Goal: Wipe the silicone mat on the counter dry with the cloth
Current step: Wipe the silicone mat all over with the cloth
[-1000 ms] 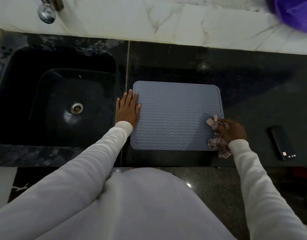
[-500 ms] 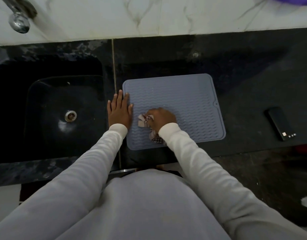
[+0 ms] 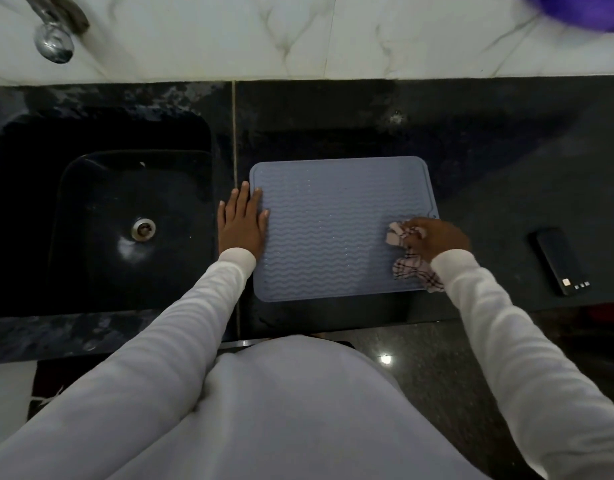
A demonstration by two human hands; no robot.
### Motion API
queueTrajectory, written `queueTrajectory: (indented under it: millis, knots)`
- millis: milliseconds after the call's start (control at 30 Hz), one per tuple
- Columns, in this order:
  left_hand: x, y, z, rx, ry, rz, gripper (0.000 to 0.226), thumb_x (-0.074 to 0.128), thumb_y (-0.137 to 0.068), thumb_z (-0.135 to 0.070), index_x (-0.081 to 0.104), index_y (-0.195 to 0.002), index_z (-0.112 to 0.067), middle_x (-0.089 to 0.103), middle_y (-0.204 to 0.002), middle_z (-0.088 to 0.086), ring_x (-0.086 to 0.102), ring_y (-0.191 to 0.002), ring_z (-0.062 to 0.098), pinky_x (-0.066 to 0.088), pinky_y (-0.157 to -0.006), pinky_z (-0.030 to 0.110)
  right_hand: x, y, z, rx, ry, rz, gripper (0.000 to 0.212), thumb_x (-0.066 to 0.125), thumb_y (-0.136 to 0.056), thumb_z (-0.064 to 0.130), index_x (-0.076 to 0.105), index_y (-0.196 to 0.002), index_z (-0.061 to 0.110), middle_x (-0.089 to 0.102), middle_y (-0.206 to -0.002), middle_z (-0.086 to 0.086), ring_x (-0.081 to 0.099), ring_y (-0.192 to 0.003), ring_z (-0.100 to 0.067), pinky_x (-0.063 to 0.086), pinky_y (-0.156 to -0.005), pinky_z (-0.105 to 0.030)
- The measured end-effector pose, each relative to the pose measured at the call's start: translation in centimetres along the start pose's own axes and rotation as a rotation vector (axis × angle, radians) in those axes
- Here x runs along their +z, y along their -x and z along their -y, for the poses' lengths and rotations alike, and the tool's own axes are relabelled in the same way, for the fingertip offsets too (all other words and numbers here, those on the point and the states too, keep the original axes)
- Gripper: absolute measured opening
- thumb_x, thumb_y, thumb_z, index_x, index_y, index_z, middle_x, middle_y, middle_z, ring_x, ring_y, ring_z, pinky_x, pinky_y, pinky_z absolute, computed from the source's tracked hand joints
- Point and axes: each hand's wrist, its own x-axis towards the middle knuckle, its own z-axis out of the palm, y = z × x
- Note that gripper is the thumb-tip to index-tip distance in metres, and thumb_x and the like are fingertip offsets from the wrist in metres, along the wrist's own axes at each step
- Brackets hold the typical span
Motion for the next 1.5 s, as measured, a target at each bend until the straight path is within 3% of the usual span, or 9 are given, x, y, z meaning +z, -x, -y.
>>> queueTrajectory:
  millis: [167, 400, 567, 633, 733, 833, 1033, 1133, 1500]
  knots:
    - [0.0, 0.0, 0.0, -0.004, 0.008, -0.002, 0.054, 0.02, -0.104, -0.045, 0.016, -0.155, -0.028, 0.009, -0.163, 0.001, 0.005, -0.15, 0.021, 0.0, -0.122, 0.045, -1.4, -0.5, -3.7, 0.131, -0.02, -0.052, 0.04, 0.06, -0.083, 0.057, 0.063, -0.118, 0.038, 0.067, -0.116, -0.003, 0.063, -0.102, -0.031, 0.048, -0.083, -0.036]
    - [-0.1, 0.0, -0.1, -0.003, 0.01, -0.004, 0.054, 0.02, -0.104, -0.045, 0.015, -0.155, -0.027, 0.008, -0.164, 0.001, 0.004, -0.15, 0.022, -0.001, -0.122, 0.044, -1.2, -0.4, -3.8, 0.212, -0.091, -0.08, 0.032, 0.059, -0.086, 0.049, 0.063, -0.116, 0.036, 0.066, -0.114, -0.007, 0.062, -0.1, -0.034, 0.046, -0.08, -0.037]
    - [-0.2, 0.1, -0.1, -0.002, 0.005, 0.005, 0.055, 0.02, -0.104, -0.046, 0.014, -0.155, -0.027, 0.007, -0.164, 0.001, 0.003, -0.15, 0.021, -0.001, -0.122, 0.043, -1.1, 0.2, -3.4, 0.245, -0.159, -0.115, 0.045, 0.056, -0.083, 0.063, 0.063, -0.115, 0.032, 0.066, -0.111, -0.007, 0.062, -0.1, -0.034, 0.045, -0.079, -0.036]
    - [-0.2, 0.1, -0.1, -0.003, 0.015, 0.007, 0.055, 0.02, -0.104, -0.045, 0.014, -0.155, -0.027, 0.007, -0.164, 0.001, 0.003, -0.15, 0.021, -0.002, -0.122, 0.043, -1.3, 0.7, -2.9, 0.246, -0.138, -0.123, 0.044, 0.056, -0.085, 0.059, 0.063, -0.117, 0.029, 0.066, -0.112, -0.008, 0.062, -0.1, -0.035, 0.043, -0.077, -0.034]
    - [-0.1, 0.1, -0.2, -0.004, 0.01, 0.007, 0.055, 0.019, -0.104, -0.046, 0.012, -0.155, -0.027, 0.006, -0.164, 0.001, 0.002, -0.15, 0.021, -0.002, -0.122, 0.043, -1.8, 1.4, -1.5, 0.197, -0.107, -0.172, 0.032, 0.057, -0.09, 0.042, 0.063, -0.116, 0.026, 0.066, -0.113, -0.012, 0.061, -0.1, -0.037, 0.045, -0.078, -0.036]
    - [0.1, 0.1, -0.1, -0.01, -0.001, -0.003, 0.055, 0.018, -0.104, -0.046, 0.012, -0.155, -0.027, 0.007, -0.164, 0.001, 0.003, -0.15, 0.021, 0.0, -0.122, 0.045, -1.5, 1.9, 2.1, 0.023, -0.182, -0.239, 0.024, 0.059, -0.087, 0.037, 0.065, -0.108, 0.027, 0.068, -0.108, -0.009, 0.063, -0.097, -0.034, 0.048, -0.079, -0.035]
    - [0.2, 0.0, -0.2, -0.015, 0.001, -0.009, 0.055, 0.02, -0.103, -0.046, 0.014, -0.155, -0.029, 0.009, -0.163, 0.0, 0.005, -0.15, 0.021, -0.001, -0.121, 0.044, 3.4, 2.4, 14.0, -0.283, -0.206, -0.047, 0.026, 0.059, -0.085, 0.032, 0.061, -0.11, 0.032, 0.067, -0.107, -0.004, 0.063, -0.095, -0.029, 0.048, -0.075, -0.033]
    - [0.3, 0.0, 0.0, -0.015, 0.004, -0.029, 0.053, 0.023, -0.104, -0.044, 0.016, -0.155, -0.029, 0.011, -0.163, 0.0, 0.007, -0.15, 0.021, -0.001, -0.121, 0.043, 6.0, 3.1, 18.1, -0.368, -0.073, 0.026, 0.031, 0.055, -0.089, 0.03, 0.058, -0.12, 0.03, 0.06, -0.118, -0.008, 0.06, -0.102, -0.033, 0.048, -0.081, -0.037]
    - [0.2, 0.0, -0.1, -0.006, 0.017, -0.018, 0.054, 0.021, -0.104, -0.045, 0.014, -0.155, -0.029, 0.009, -0.163, 0.0, 0.005, -0.15, 0.021, 0.0, -0.121, 0.044, 2.3, 0.8, 8.6, -0.23, 0.015, 0.041, 0.038, 0.055, -0.087, 0.052, 0.058, -0.123, 0.042, 0.063, -0.124, 0.0, 0.06, -0.11, -0.027, 0.045, -0.087, -0.036]
